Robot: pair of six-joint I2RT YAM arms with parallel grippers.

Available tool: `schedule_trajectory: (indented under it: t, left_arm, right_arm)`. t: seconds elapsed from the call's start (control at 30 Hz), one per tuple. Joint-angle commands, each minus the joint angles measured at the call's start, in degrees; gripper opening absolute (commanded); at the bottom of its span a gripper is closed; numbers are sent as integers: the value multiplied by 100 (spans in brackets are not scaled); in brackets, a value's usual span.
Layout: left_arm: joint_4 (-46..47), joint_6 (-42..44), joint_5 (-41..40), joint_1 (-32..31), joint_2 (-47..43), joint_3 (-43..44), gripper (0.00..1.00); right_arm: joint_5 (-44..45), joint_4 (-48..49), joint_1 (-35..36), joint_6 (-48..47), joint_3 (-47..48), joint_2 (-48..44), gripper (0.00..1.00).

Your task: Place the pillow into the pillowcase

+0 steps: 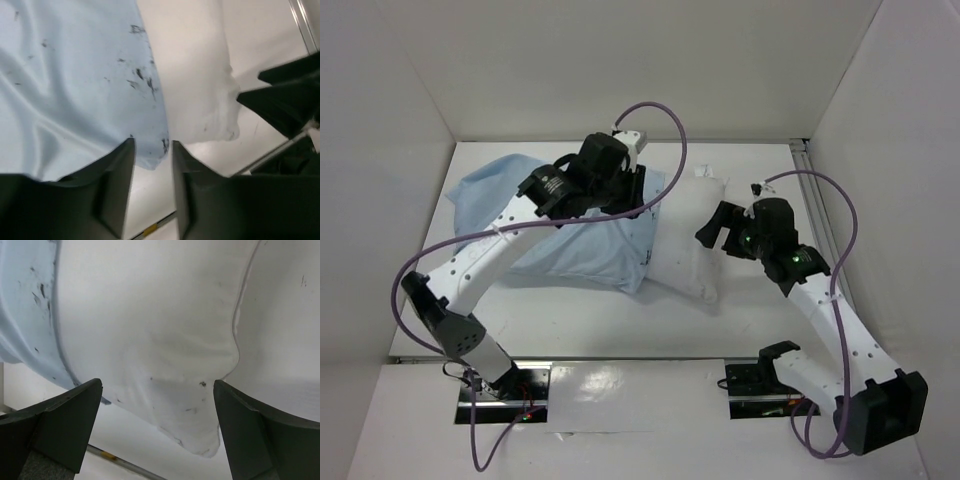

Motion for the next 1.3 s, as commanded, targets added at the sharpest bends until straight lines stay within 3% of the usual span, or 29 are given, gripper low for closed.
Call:
schedule_trajectory:
  t: [0.0,0.07,0.27,0.57,0.7,0.73,0.83,0.87,0.9,1.0,1.07,1.17,1.2,1.27]
  left_arm:
    - [-14,-19,-638,82,687,696,54]
    - [-14,-89,-849,82,1092,1082,62]
    - [-243,-37,-1270,21,2886,2894,67]
    - [-110,217,-2765,-112,3880,3160,68]
    - [-110,218,-2827,-112,3942,3221,50]
    - [-110,218,-2827,-112,3942,3222,36]
    - [-110,271,-2687,-112,3794,3222,4]
    - [-110,271,-2582,-112,3671,3222,1]
    - [-110,323,-2581,-112,3600,3222,0]
    - [-58,376,-2091,-112,3285,3222,0]
    - [117,438,-1539,-112,3099,3222,0]
    - [992,403,217,-112,2564,2933,0]
    - [1276,255,1127,-164,2449,2836,0]
    - [1576,8,1766,-225,2500,3088,0]
  right_arm:
    - [44,128,-281,185,489,456,99]
    - [-245,322,-579,257,542,693,99]
    - [-1731,1534,-1933,713,498,1370,96]
    - [-2347,2562,-2278,1082,367,2434,99]
    - [-2427,2897,-1875,1083,305,2829,95]
    - [-2427,2899,-1795,1083,305,2918,92]
    - [-2374,3109,-1601,1083,436,3235,68]
    - [-2487,3110,-1531,1083,437,3305,57]
    - [-2575,3197,-1470,1013,515,3419,37]
    - [-2751,3250,-1329,951,752,3420,3]
    - [-2813,3303,-1233,951,840,3262,0]
    - [-2700,2768,-943,688,1437,2999,0]
    - [-2638,2645,-872,687,1560,2920,0]
    - [-2515,2591,-644,783,1641,2534,0]
